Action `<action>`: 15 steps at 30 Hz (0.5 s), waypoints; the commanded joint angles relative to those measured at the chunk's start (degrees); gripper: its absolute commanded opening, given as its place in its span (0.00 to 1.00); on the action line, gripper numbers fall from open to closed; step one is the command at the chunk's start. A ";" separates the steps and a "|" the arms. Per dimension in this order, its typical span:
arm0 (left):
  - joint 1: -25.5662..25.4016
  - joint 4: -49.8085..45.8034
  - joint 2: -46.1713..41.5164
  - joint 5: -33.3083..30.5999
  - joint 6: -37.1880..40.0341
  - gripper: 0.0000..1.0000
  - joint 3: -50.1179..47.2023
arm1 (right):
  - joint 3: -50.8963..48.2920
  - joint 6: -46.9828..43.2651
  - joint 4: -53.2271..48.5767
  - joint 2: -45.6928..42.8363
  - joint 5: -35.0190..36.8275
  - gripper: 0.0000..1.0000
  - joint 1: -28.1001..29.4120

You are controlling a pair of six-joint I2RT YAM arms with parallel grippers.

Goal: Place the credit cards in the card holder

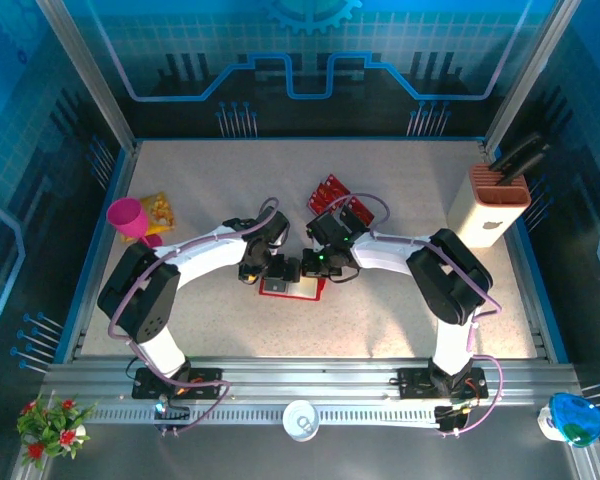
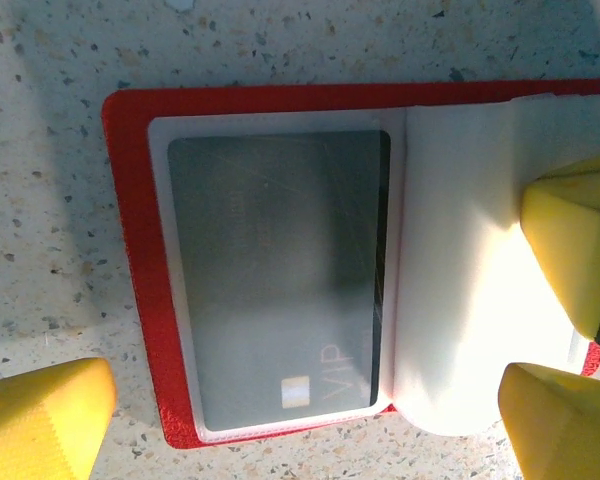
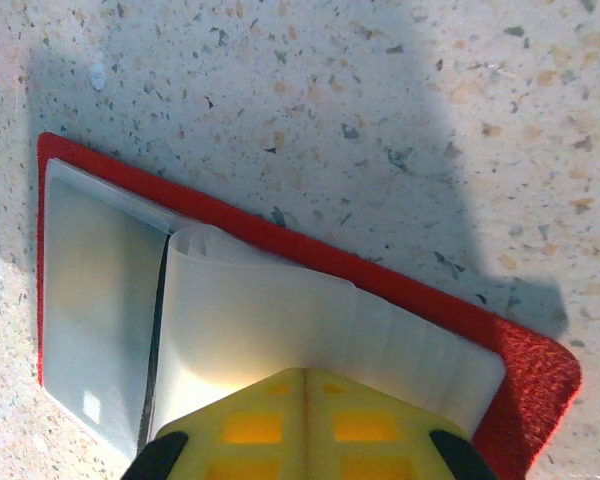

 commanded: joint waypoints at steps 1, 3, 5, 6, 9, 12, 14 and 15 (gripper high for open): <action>-0.53 0.92 1.15 -0.64 1.22 0.99 -1.55 | -0.18 1.27 -0.65 2.10 -1.04 0.00 0.73; -0.56 1.59 1.33 -0.40 1.22 0.99 -1.98 | -0.32 1.53 -0.46 2.05 -1.16 0.00 0.71; -0.58 2.15 1.63 -0.29 1.32 0.99 -2.45 | -0.53 1.77 -0.23 1.96 -1.24 0.00 0.73; -0.62 2.49 1.88 -0.33 1.46 0.99 -2.68 | -0.62 1.86 -0.06 1.93 -1.32 0.00 0.70; -0.65 2.72 2.89 -0.99 1.73 0.99 -3.30 | -0.95 2.34 0.47 1.84 -1.59 0.00 0.72; -0.66 1.71 3.76 -3.17 1.58 0.99 -3.72 | -1.07 2.52 0.59 1.28 -1.59 0.00 0.69; -0.70 0.05 4.46 -5.32 1.09 0.99 -3.58 | -1.07 2.52 0.64 0.65 -1.50 0.00 0.51; -0.70 -0.42 4.72 -5.83 0.95 0.99 -3.58 | -1.14 2.69 0.61 0.09 -1.42 0.00 0.22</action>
